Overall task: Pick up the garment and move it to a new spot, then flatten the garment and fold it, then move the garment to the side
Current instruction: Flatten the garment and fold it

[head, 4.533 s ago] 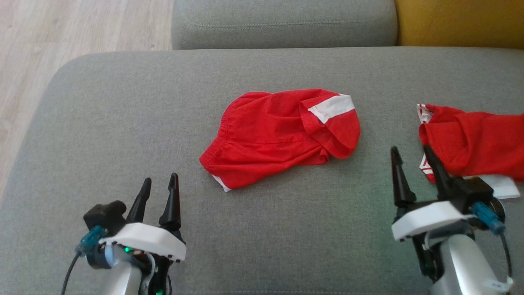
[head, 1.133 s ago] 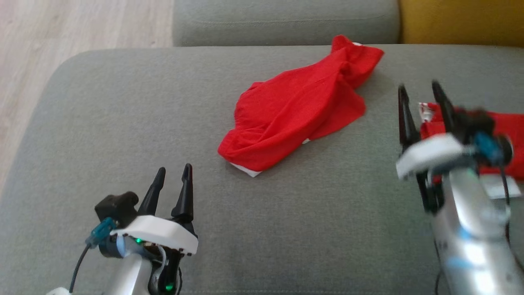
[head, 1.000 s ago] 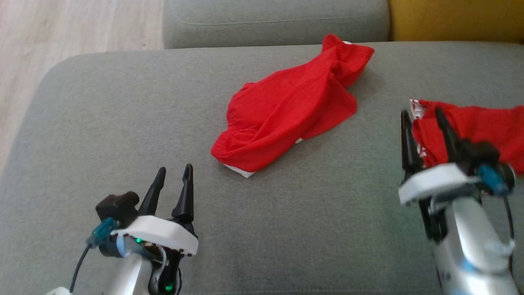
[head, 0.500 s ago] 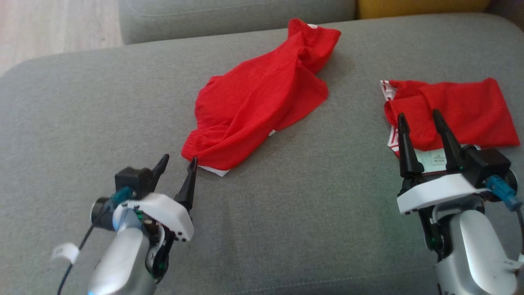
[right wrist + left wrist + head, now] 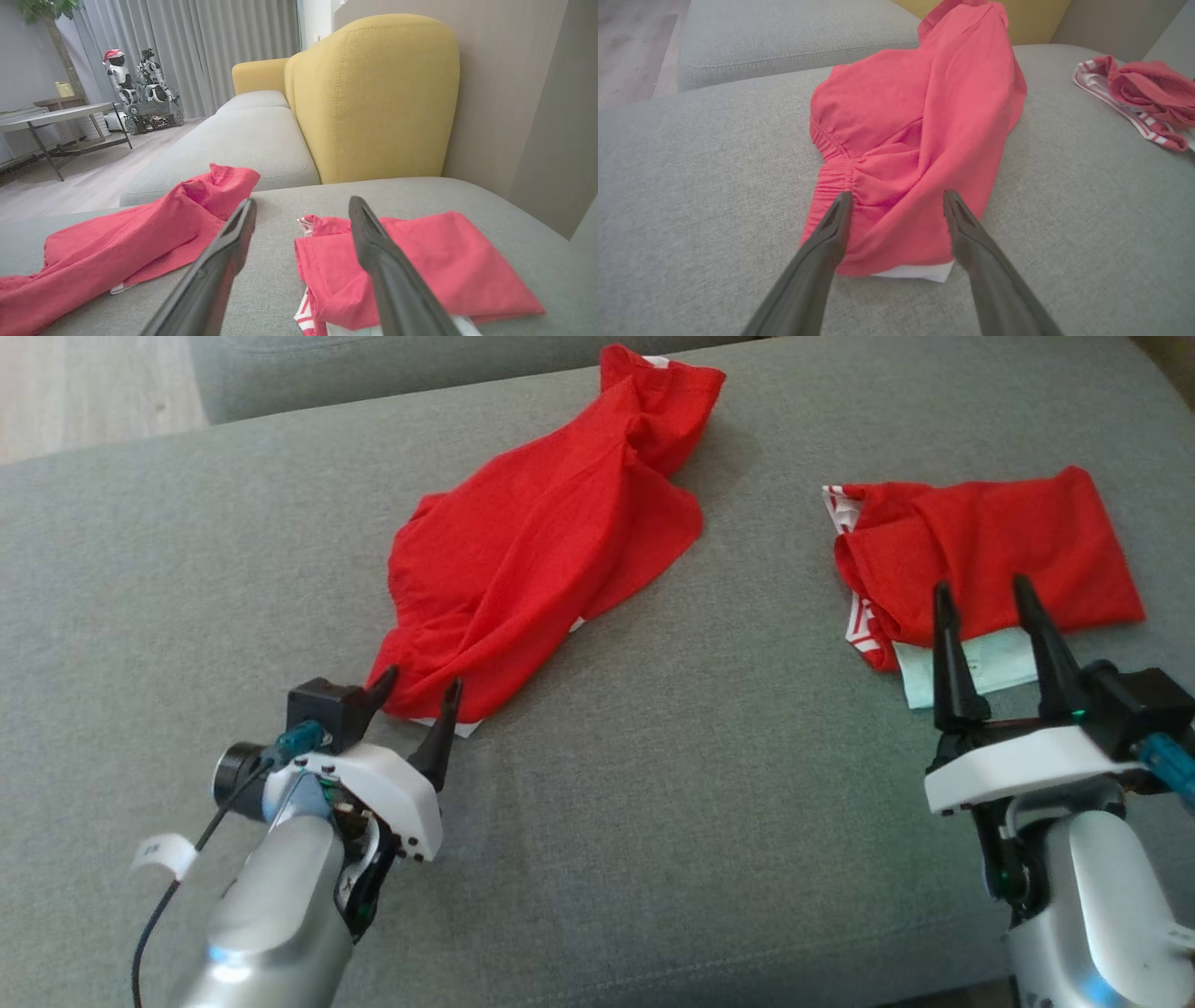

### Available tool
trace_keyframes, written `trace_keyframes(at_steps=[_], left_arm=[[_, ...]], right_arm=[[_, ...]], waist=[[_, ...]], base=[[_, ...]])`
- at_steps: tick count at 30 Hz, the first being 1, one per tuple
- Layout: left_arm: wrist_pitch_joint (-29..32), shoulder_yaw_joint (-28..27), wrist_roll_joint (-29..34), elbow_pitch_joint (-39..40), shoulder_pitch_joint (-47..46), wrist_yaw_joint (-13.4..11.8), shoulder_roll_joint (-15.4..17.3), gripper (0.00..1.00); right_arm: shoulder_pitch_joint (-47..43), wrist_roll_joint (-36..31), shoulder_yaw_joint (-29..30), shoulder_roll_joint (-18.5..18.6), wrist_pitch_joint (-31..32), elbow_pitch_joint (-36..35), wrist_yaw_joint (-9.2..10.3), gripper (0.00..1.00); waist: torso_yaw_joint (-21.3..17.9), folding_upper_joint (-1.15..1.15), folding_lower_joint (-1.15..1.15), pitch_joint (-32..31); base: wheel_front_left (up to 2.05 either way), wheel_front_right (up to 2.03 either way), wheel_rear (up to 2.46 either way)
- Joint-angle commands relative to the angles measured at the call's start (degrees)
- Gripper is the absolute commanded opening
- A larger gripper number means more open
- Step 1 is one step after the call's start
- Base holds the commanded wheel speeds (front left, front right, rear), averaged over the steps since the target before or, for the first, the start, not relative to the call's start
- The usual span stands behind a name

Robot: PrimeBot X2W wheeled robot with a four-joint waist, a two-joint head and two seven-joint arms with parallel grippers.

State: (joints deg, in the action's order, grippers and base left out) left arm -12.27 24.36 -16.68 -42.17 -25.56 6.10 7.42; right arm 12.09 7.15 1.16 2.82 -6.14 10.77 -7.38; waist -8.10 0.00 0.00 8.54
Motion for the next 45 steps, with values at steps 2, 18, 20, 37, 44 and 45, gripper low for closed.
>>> trace_keyframes(at_steps=[2,18,20,37,44,45], left_arm=[[-0.9,-1.8,0.9,0.1,-3.7,-1.6,2.2,1.0],[1.1,-1.8,-0.4,-7.6,-5.9,-2.3,1.6,1.0],[1.2,-1.4,-0.8,-8.0,-6.3,-1.5,1.4,1.0],[0.6,8.6,-2.7,15.8,-13.6,1.3,-0.4,0.0],[8.1,10.2,-13.5,21.1,-23.9,1.4,-3.4,0.0],[8.4,9.3,-15.1,21.6,-25.1,1.0,-3.7,0.0]], right_arm=[[1.6,0.5,-0.6,0.1,-0.9,-1.6,-0.11,1.0],[2.3,1.0,-0.5,0.1,-1.7,0.0,-0.11,1.0],[2.4,1.1,-0.7,0.1,-1.8,0.2,-0.11,1.0],[2.3,3.0,-1.3,0.1,-3.4,4.6,-0.11,1.0],[3.3,4.9,-3.9,0.1,-4.8,7.7,-0.11,1.0],[3.5,5.1,-4.1,0.1,-5.0,7.9,-0.11,1.0]], waist=[[-0.5,0.0,0.0,0.2],[-1.4,0.0,0.0,0.3],[-1.5,0.0,0.0,0.3],[-2.3,0.0,0.0,-4.5],[-3.9,0.0,0.0,-6.8],[-4.0,0.0,0.0,-6.9]], base=[[0.0,0.0,0.0],[0.0,0.0,0.0],[0.0,0.0,0.0],[0.0,0.0,0.0],[0.0,0.0,0.0],[0.0,0.0,0.0]])
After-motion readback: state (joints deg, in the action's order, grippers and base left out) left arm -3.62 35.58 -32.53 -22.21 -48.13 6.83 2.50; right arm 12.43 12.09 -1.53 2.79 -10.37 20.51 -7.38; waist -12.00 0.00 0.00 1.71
